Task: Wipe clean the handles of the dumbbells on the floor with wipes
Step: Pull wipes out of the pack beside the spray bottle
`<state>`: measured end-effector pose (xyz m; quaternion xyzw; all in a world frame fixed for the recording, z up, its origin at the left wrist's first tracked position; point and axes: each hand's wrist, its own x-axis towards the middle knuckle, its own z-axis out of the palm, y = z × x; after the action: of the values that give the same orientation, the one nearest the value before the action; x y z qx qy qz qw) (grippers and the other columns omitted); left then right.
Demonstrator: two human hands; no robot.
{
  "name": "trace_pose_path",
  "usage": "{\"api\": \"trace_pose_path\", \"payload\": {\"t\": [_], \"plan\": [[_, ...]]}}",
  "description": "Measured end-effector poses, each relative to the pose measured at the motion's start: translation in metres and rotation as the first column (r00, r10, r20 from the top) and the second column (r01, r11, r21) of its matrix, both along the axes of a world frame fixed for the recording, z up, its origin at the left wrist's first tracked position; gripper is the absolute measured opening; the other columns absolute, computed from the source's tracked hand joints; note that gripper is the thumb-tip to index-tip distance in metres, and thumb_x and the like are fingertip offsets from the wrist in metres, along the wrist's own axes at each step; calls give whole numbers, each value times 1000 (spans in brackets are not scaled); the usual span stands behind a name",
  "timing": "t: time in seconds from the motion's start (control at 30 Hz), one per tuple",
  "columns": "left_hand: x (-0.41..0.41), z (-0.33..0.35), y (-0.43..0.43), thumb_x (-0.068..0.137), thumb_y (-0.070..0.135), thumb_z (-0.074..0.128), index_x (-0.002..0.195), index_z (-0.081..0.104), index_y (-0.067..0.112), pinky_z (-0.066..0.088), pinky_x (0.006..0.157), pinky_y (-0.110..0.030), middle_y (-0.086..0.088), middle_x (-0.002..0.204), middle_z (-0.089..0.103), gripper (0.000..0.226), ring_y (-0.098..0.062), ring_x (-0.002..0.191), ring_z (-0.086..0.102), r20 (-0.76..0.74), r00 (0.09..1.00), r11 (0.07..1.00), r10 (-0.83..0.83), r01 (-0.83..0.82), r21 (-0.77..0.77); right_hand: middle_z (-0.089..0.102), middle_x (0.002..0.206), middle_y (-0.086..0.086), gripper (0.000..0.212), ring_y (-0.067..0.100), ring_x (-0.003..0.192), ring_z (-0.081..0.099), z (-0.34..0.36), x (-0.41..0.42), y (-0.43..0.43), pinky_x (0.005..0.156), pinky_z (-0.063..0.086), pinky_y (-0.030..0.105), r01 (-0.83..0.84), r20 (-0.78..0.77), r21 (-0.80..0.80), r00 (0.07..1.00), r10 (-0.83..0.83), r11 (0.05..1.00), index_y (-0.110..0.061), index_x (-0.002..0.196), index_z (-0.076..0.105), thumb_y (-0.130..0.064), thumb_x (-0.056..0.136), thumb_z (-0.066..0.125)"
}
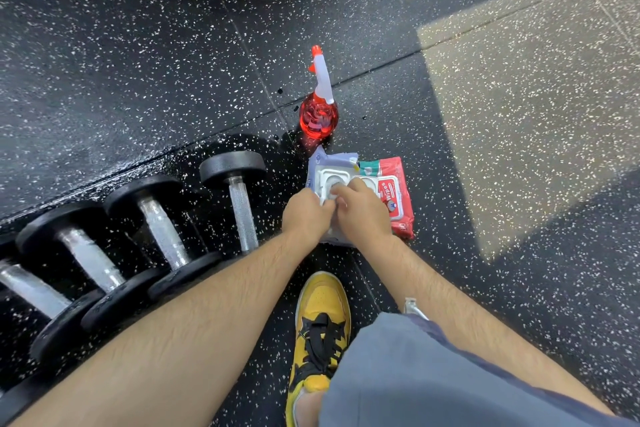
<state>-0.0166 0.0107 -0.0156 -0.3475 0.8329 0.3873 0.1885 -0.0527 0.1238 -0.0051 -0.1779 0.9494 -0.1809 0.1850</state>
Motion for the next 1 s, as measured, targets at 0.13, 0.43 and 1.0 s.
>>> {"api": "trace_pose_path", "payload": {"t": [0.13, 0.43, 1.0], "plan": [[7, 6, -2, 90, 25, 63, 76, 47, 16, 33, 57, -35, 0, 75, 55, 24, -17, 65, 46, -123, 989, 995, 78, -69, 76, 50, 107, 6, 25, 30, 104, 51, 2, -9, -7, 74, 45, 38, -115, 86, 157, 991, 103, 981, -24, 104, 68, -32, 96, 47], [18, 1, -7, 92, 22, 66, 78, 54, 11, 39, 63, -32, 0, 74, 56, 21, -14, 65, 45, -225, 970, 976, 92, -42, 216, 56, 110, 6, 26, 32, 103, 60, 11, 0, -14, 71, 41, 38, -98, 89, 329, 993, 72, 939, -29, 119, 54, -33, 96, 44], [26, -6, -12, 95, 24, 61, 82, 56, 14, 56, 74, -49, -9, 78, 70, 17, -31, 74, 67, -182, 979, 964, 86, -36, 262, 69, 102, 4, 24, 30, 99, 64, 9, -18, -27, 68, 38, 30, -73, 110, 293, 993, 42, 953, -21, 105, 70, -21, 97, 46]]}}
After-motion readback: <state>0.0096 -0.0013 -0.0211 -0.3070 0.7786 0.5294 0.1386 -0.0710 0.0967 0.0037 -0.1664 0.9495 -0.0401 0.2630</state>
